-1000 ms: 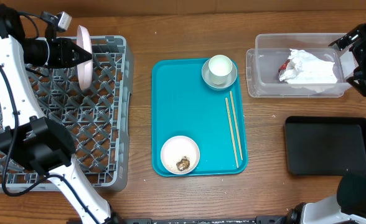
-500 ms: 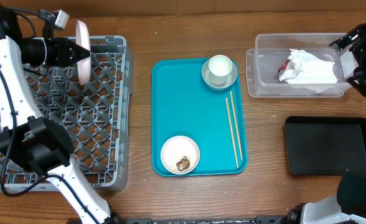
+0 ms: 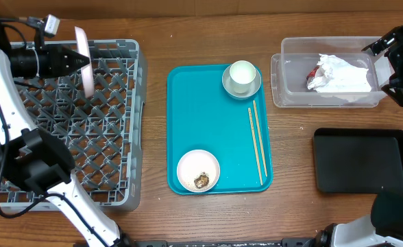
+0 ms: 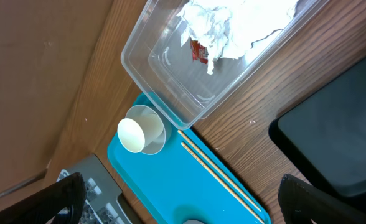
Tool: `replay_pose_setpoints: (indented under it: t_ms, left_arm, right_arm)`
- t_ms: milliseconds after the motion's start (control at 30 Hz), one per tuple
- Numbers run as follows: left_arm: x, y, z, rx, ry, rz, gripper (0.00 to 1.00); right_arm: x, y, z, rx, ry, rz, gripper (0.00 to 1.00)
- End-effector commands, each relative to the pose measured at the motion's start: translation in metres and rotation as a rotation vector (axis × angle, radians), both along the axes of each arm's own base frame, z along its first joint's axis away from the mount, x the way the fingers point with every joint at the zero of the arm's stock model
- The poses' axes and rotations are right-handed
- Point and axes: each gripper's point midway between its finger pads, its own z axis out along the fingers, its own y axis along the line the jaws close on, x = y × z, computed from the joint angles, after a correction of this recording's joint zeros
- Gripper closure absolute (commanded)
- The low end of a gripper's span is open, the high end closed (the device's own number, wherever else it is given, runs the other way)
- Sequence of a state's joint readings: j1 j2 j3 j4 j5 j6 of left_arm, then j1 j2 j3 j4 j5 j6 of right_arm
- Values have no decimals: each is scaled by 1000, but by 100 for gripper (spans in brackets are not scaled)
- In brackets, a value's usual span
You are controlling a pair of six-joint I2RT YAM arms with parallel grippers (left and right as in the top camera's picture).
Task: Sort waste into correct bins and load items into the dishwasher
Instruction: 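Lower the plate upright into the rack slots and release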
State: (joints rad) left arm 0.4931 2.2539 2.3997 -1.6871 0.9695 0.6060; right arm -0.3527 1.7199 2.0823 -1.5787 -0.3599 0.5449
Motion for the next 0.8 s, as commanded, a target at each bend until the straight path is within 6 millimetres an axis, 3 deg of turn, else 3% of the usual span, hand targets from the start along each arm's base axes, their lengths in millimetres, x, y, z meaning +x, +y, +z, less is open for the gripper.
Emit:
replay_pose_setpoints:
  t_ms: [0, 400, 767]
  left_arm:
    - [0, 9, 0, -30, -13, 16, 96]
    - [3, -7, 3, -37, -62, -43, 96]
    - [-6, -13, -26, -60, -36, -99, 96]
  right_arm:
    - [-1, 1, 6, -9, -26, 18, 0]
    - [-1, 1, 6, -9, -26, 18, 0]
    - [-1, 1, 6, -9, -26, 18, 0]
